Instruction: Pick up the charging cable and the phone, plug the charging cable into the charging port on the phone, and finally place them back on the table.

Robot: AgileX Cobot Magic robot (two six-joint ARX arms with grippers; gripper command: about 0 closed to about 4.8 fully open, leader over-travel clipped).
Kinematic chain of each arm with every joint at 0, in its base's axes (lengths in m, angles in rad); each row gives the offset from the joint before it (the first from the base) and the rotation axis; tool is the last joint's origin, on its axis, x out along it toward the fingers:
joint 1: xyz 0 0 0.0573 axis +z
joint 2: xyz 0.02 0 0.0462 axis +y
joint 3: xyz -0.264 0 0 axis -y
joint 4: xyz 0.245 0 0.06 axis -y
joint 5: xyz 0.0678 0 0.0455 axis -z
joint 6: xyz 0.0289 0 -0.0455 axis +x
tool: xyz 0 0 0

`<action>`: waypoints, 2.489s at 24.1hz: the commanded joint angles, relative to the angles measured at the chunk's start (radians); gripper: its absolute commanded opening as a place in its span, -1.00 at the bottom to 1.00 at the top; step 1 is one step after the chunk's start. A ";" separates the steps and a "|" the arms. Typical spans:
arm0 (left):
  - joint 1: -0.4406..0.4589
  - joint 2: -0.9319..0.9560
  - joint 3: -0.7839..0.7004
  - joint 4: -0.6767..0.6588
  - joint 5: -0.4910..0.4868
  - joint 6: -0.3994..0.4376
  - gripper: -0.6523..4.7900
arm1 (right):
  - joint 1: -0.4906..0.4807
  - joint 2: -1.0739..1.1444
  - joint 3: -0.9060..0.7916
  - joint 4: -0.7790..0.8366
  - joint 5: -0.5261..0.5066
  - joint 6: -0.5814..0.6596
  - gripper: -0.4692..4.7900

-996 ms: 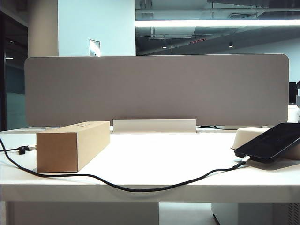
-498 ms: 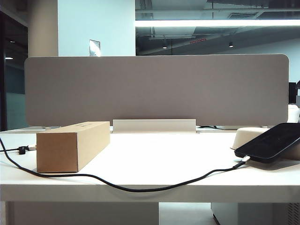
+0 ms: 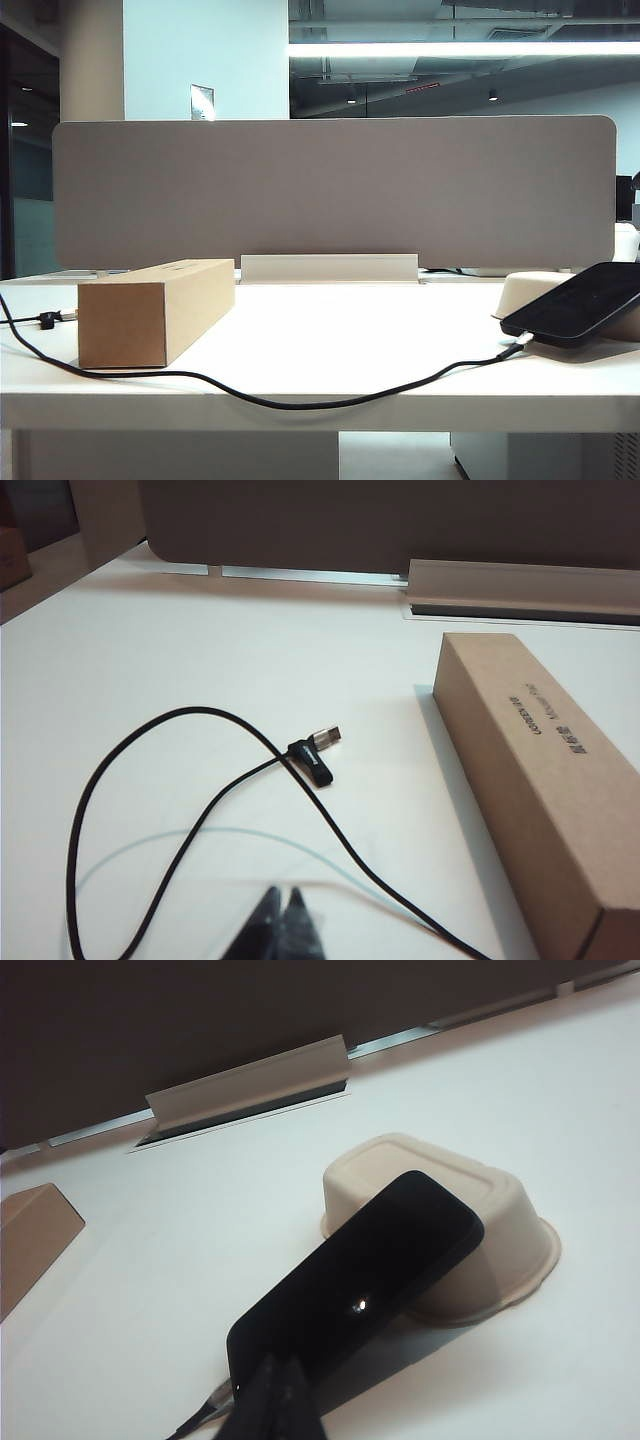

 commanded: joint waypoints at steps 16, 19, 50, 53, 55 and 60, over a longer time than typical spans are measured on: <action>-0.001 0.001 0.003 0.006 0.003 0.000 -0.78 | 0.138 -0.161 0.000 -0.011 0.108 -0.010 -0.84; -0.002 0.001 0.003 0.006 0.003 0.000 -0.78 | 0.149 -0.161 -0.005 -0.014 0.109 -0.011 -0.84; -0.002 0.001 0.003 0.006 0.003 0.000 -0.78 | 0.181 -0.161 -0.007 -0.079 0.306 -0.131 -0.84; -0.002 0.001 0.003 0.006 0.003 0.000 -0.78 | 0.182 -0.161 -0.007 -0.079 0.306 -0.131 -0.84; -0.002 0.001 0.003 0.006 0.003 0.000 -0.78 | 0.183 -0.161 -0.007 -0.073 0.304 -0.134 -0.84; -0.002 0.001 0.003 0.006 0.003 0.000 -0.78 | 0.197 -0.161 -0.007 -0.089 0.235 -0.194 -0.84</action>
